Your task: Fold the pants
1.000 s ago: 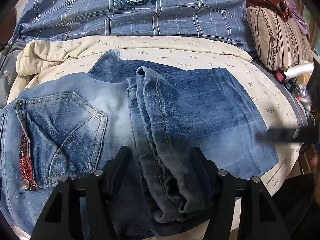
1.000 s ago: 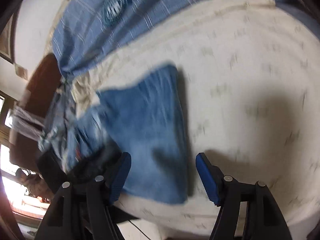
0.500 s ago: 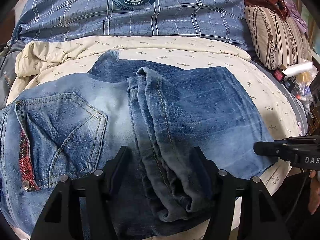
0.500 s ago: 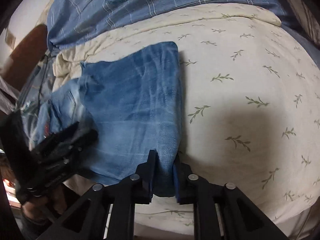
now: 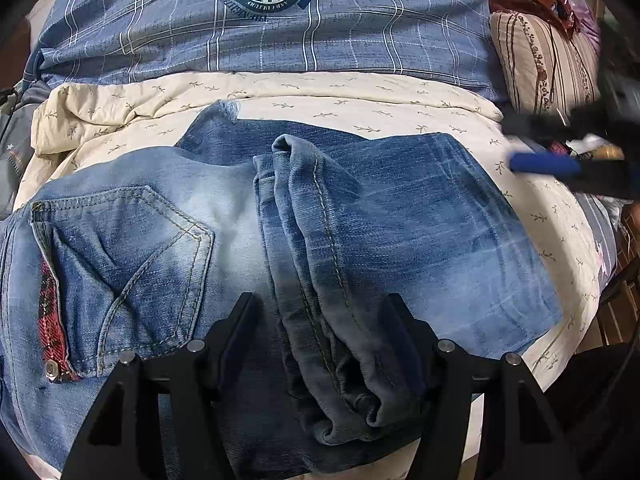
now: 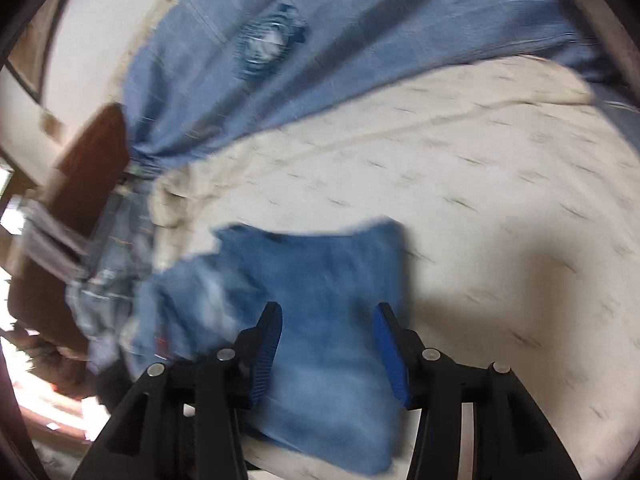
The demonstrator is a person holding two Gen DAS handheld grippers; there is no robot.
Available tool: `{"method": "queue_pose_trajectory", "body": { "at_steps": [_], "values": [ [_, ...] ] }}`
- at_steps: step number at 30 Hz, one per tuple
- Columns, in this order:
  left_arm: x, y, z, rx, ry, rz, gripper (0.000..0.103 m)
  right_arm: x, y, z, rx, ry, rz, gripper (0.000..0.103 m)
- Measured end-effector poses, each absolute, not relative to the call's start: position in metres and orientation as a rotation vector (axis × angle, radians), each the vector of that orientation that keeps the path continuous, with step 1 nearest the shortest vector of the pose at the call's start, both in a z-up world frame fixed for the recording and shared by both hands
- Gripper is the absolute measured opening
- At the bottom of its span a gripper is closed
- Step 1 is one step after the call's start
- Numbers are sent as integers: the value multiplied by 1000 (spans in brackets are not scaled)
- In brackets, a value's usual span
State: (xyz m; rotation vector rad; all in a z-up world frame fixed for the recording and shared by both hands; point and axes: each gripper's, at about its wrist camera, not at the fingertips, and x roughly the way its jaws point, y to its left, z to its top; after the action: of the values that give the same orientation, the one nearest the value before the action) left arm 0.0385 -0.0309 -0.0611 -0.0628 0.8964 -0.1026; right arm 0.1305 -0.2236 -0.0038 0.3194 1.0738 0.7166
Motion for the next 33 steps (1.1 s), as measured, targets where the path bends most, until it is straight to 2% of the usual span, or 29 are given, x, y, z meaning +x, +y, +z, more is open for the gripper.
{"method": "queue_pose_trajectory", "body": {
  "at_steps": [3,5,8,15,19,28,33],
  "values": [
    [38,-31,-61,-64,895,-108,66,158,-212,-23,361,1126,734,51],
    [38,-30,-61,-65,895,-112,66,180,-205,-60,373,1247,661,44],
    [37,-28,-61,-75,893,-119,66,180,-217,-54,462,1213,679,44],
    [37,-26,-61,-91,892,-114,66,127,-235,-30,455,1155,760,46],
    [37,-24,-59,-113,890,-117,66,107,-234,-68,417,1254,748,50],
    [63,26,-30,-404,882,-123,66,103,-243,-76,471,1175,811,50],
    [96,21,-23,-400,930,-129,64,103,-244,-76,463,1158,836,50]
  ]
}}
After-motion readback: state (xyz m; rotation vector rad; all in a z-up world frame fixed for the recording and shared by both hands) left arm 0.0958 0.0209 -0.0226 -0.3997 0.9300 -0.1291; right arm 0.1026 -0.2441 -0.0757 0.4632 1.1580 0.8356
